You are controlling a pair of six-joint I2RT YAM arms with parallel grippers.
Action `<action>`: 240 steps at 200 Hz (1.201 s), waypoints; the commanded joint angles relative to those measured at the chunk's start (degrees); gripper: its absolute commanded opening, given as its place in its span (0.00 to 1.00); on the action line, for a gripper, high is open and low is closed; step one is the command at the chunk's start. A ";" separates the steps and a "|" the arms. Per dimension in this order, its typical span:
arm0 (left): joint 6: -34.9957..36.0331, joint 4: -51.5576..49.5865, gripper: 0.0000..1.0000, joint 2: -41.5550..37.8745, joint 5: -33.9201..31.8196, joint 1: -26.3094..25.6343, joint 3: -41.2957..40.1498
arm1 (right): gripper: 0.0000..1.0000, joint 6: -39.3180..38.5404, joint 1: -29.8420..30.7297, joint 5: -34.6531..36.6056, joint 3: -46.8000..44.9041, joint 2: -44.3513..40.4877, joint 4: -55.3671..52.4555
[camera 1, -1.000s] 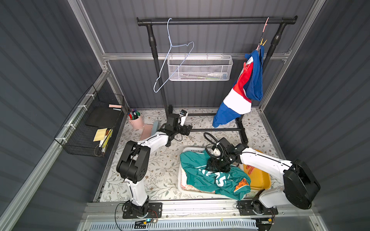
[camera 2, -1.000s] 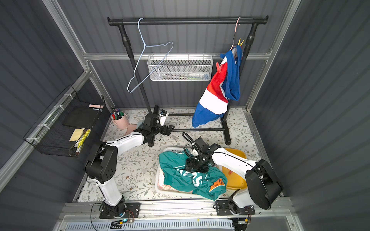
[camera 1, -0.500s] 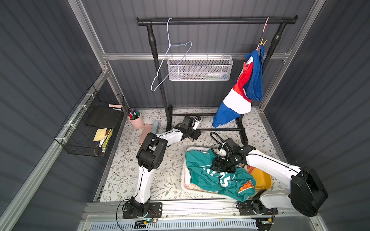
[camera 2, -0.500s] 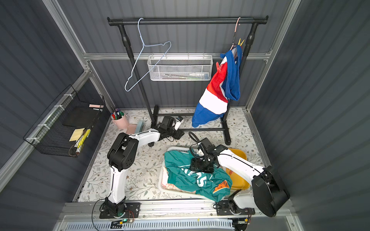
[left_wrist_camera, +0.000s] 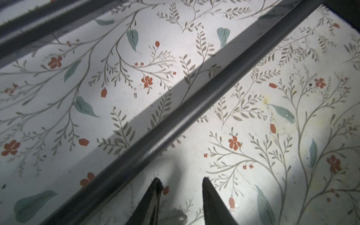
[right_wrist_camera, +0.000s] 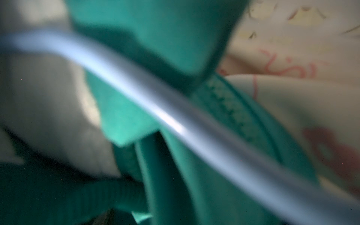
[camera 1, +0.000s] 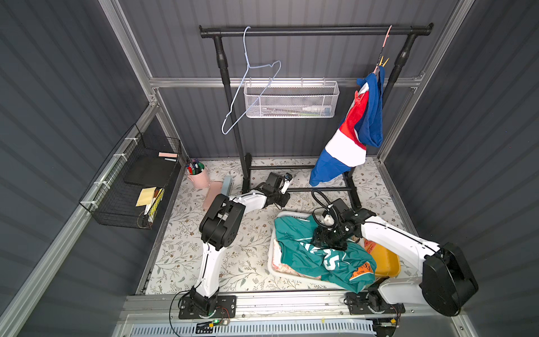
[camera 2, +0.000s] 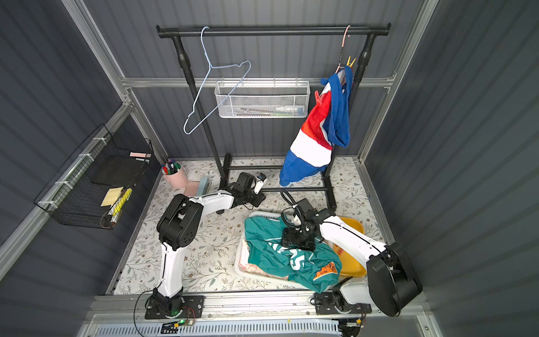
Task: Remove the clothespins securing jackets to the hanger
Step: Move the basket to the center of the board.
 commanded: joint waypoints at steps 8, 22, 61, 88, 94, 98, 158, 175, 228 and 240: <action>-0.51 -1.33 0.35 -0.09 0.46 -0.12 -2.65 | 0.87 -0.58 -1.06 5.25 1.00 3.53 -3.67; -0.93 -2.19 0.33 -0.08 0.32 -0.12 -4.96 | 0.86 -1.05 -1.06 4.73 1.83 4.56 -3.64; -2.77 -2.18 0.30 -2.60 -0.01 0.53 -9.27 | 0.86 -3.05 -1.06 4.28 4.19 7.22 -4.31; -3.56 -1.92 0.27 -4.48 0.28 1.65 -12.47 | 0.86 -4.26 -1.14 3.81 6.42 9.15 -5.01; -4.02 -1.76 0.26 -5.19 0.37 2.14 -13.34 | 0.86 -4.44 -1.15 3.86 6.88 9.48 -5.12; -4.27 -1.75 0.26 -5.66 0.37 2.50 -13.90 | 0.86 -4.57 -1.15 3.96 7.16 9.77 -5.16; -6.56 -8.43 0.27 -12.44 -0.18 4.96 -18.29 | 0.86 -4.50 -1.76 3.52 10.07 12.79 -5.34; -7.78 -13.02 0.28 -13.84 -0.49 5.37 -18.04 | 0.86 -4.57 -1.85 3.46 11.73 14.29 -5.03; -15.19 -19.82 0.31 -19.33 1.67 5.75 -22.60 | 0.86 -6.00 -2.03 3.28 18.18 20.59 -2.87; -16.35 -20.29 0.31 -20.68 1.78 6.03 -24.00 | 0.86 -6.06 -2.03 3.37 19.25 21.68 -2.65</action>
